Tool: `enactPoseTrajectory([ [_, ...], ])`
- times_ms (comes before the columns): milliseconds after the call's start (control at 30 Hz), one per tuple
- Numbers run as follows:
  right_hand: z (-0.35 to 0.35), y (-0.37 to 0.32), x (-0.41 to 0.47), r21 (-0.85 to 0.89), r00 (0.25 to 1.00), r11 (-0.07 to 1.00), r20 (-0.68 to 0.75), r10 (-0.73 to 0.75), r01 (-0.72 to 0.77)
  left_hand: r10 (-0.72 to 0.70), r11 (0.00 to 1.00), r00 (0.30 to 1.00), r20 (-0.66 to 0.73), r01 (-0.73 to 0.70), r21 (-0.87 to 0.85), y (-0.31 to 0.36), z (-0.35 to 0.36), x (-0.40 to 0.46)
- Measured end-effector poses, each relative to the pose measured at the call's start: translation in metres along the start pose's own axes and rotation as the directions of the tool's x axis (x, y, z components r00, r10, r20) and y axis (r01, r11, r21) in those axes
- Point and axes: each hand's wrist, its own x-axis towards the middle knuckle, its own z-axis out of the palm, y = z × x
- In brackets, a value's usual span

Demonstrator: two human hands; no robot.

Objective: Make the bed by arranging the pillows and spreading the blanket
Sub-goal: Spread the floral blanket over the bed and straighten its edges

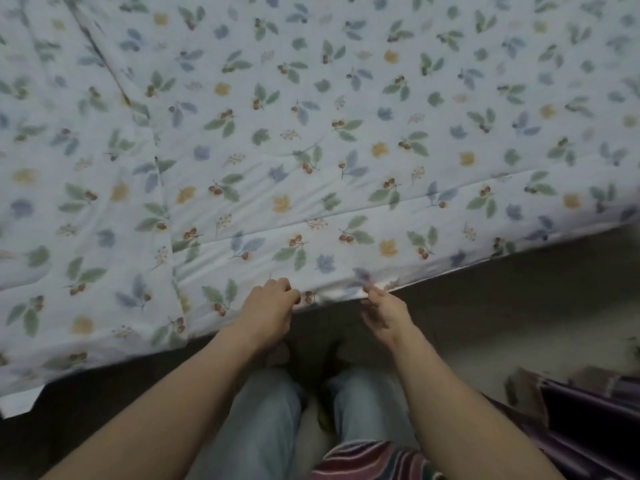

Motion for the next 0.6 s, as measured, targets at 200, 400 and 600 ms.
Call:
enactPoseTrajectory([
  [200, -0.026, -0.003, -0.046, -0.165, 0.999, 0.986, -0.053, -0.009, 0.000, 0.034, 0.999, 0.999, -0.031, -0.035, -0.036, 0.009, -0.043, -0.003],
  [400, -0.046, -0.069, -0.116, -0.161, 0.960, 0.956, -0.092, -0.263, 0.246, 0.080, 0.989, 0.981, -0.176, -0.100, -0.110, 0.030, -0.123, -0.006],
  [600, -0.087, -0.152, -0.197, -0.019, 0.841, 0.845, -0.088, -0.533, 0.534, 0.237, 0.957, 0.902, -0.360, -0.281, -0.075, 0.088, -0.238, 0.000],
])
